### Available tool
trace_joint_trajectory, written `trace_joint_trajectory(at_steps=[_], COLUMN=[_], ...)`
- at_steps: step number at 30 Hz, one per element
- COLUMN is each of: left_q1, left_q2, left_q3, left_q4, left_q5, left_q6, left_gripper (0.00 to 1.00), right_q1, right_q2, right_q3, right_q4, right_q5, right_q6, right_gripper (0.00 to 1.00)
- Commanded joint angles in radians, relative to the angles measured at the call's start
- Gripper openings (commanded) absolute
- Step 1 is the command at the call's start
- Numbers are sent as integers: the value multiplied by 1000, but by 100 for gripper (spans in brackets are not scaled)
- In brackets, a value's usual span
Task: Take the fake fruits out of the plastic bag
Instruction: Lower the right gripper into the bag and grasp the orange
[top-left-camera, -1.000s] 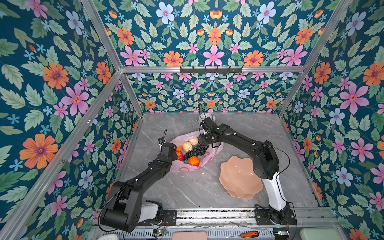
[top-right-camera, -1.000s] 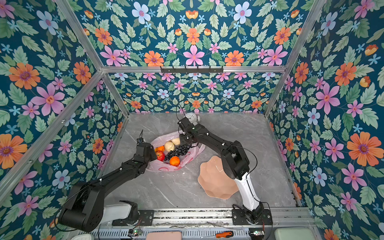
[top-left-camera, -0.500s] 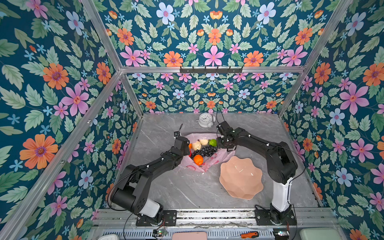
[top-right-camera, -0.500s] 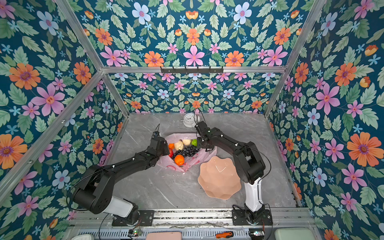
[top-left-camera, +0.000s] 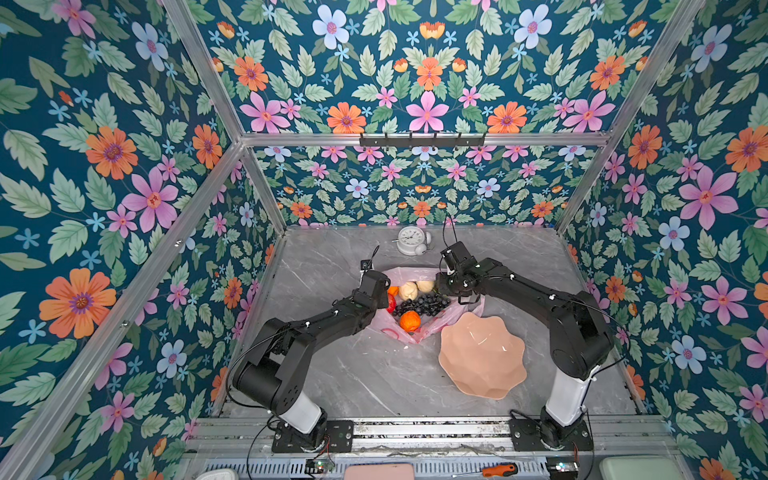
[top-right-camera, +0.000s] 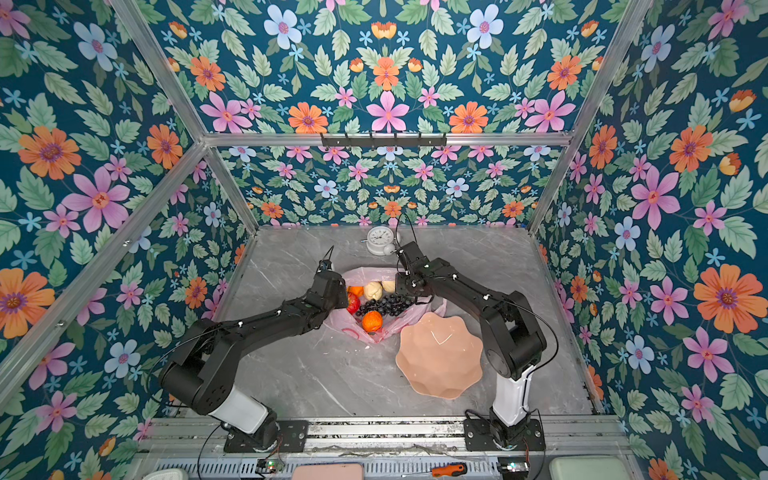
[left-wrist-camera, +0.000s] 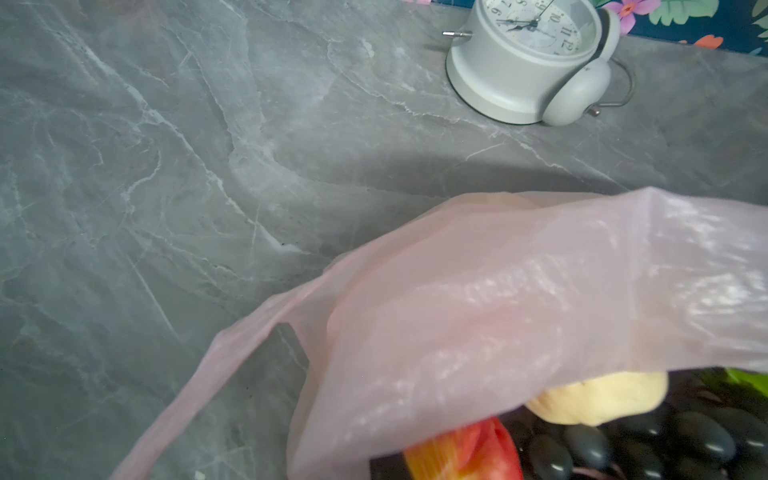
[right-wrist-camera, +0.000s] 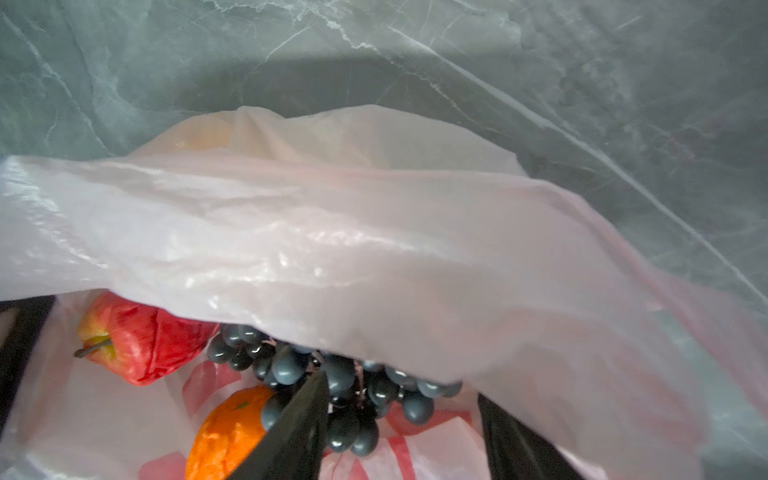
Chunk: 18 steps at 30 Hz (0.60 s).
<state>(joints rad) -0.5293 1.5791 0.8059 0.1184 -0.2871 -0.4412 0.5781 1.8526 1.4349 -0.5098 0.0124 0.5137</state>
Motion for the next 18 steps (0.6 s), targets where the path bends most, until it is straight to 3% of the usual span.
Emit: trace_joint_trajectory(at_steps=[1,6,18], left_q1=[9,11,13], left_q2=[-1,-18,-33], left_q3=[-10,-18,-46], left_q4=[31,33,50], left_q5=[-19,-30,-49], left_q6=[4,4,-13], left_gripper=[1,2,2], right_q1=[18,96,201], right_q2=[5,-4,97], right_q3=[28,104,166], right_q4=[-22,-104,-183], right_q5=[-10,7,-94], right_q6=[29,48,142], right_gripper=[59,60,61])
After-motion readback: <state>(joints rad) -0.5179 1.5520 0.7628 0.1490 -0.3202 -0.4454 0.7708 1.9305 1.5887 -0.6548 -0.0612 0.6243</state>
